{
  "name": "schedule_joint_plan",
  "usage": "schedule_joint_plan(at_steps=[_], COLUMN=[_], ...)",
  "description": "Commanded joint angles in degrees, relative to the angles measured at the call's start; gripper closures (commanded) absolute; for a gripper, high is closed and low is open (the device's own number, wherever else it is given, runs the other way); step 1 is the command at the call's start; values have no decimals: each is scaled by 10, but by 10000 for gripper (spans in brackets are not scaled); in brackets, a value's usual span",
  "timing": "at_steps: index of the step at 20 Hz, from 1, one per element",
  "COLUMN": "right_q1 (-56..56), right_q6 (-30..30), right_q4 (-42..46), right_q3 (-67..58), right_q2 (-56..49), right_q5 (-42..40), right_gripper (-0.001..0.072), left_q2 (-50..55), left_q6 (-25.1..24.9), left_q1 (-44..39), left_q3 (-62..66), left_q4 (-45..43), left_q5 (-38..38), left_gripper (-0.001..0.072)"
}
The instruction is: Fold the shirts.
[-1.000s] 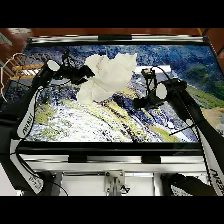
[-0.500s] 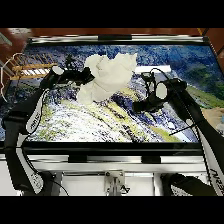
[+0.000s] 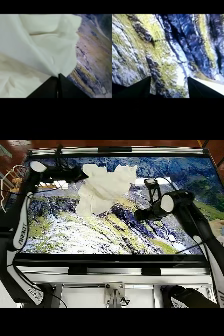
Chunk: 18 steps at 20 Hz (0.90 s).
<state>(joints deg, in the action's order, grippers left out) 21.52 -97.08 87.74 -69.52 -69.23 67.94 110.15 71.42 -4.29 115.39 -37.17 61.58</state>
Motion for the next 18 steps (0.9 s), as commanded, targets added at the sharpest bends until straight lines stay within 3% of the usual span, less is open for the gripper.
schedule_joint_plan(at_steps=[1,4,8,10,13,16,17,18], right_q1=[0,0,0,0,0,0,0,0], right_q6=[-20,-84,-127,-128,-127,-126,-127,-129], right_q4=[132,241,253,237,199,172,171,171], right_q3=[-1,-1,0,0,0,0,0,0], right_q2=[84,187,280,296,294,294,294,293], right_q5=[-16,-15,-10,7,31,31,30,29], right_gripper=[125,126,126,126,126,126,126,126], left_q2=[-113,-219,-311,-338,-357,-356,-356,-357], left_q6=[-50,-27,33,55,95,146,156,158], left_q1=[-1,-42,-144,-220,-322,-375,-374,-364], left_q3=[11,-28,-133,-213,-322,-403,-416,-419], left_q4=[-45,-128,-137,-139,-139,-141,-141,-141], left_q5=[151,216,245,215,110,33,39,57], left_gripper=[652,651,651,651,651,641,523,328])
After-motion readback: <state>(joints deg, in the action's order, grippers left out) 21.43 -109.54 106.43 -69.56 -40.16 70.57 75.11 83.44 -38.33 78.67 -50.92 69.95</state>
